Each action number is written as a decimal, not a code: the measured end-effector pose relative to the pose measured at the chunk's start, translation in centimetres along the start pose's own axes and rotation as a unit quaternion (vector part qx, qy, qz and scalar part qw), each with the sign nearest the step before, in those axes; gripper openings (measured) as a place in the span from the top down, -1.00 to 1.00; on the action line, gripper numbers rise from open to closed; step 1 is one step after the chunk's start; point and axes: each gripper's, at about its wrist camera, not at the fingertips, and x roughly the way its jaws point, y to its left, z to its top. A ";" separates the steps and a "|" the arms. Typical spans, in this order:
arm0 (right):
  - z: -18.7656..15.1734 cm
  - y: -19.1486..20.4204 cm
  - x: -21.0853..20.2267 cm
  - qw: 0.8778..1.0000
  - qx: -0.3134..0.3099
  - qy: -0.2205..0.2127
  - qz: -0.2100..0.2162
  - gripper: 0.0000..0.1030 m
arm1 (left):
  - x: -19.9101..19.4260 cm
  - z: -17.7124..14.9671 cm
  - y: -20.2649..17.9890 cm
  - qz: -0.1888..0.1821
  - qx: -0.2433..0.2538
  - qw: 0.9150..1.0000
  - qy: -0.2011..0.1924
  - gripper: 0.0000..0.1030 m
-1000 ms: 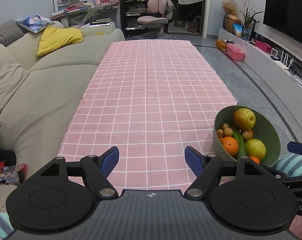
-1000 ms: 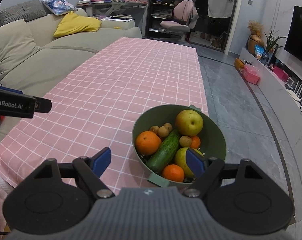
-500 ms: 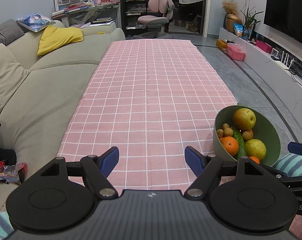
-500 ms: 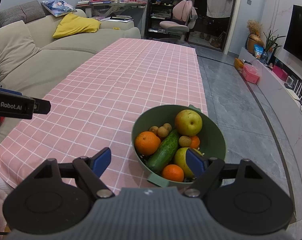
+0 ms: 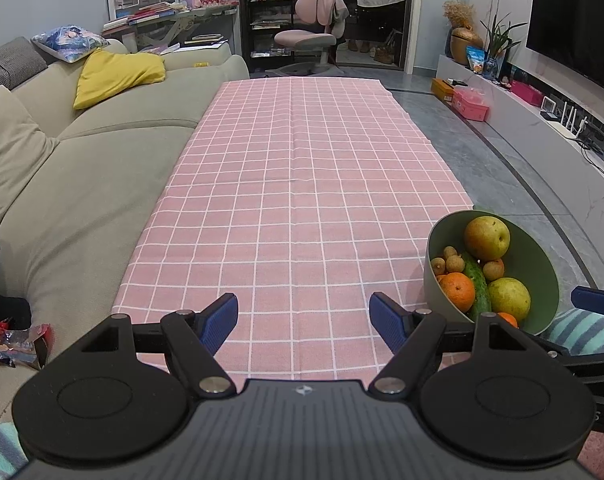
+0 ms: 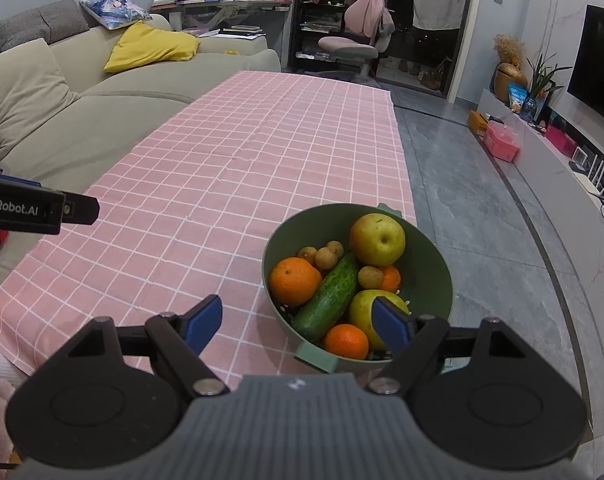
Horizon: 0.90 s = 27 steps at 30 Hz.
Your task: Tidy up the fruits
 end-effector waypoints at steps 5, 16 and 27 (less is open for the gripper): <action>0.0 -0.1 0.0 1.000 0.002 0.002 0.000 -0.53 | 0.1 -0.1 -0.2 0.000 -0.002 1.000 0.001 -0.71; 0.0 0.0 0.0 1.000 0.004 0.004 0.001 -0.53 | 0.1 -0.1 -0.2 0.001 -0.003 1.000 0.004 -0.71; 0.0 0.0 0.1 1.000 0.005 0.004 0.002 -0.53 | 0.1 0.0 -0.2 0.003 -0.003 1.000 0.006 -0.71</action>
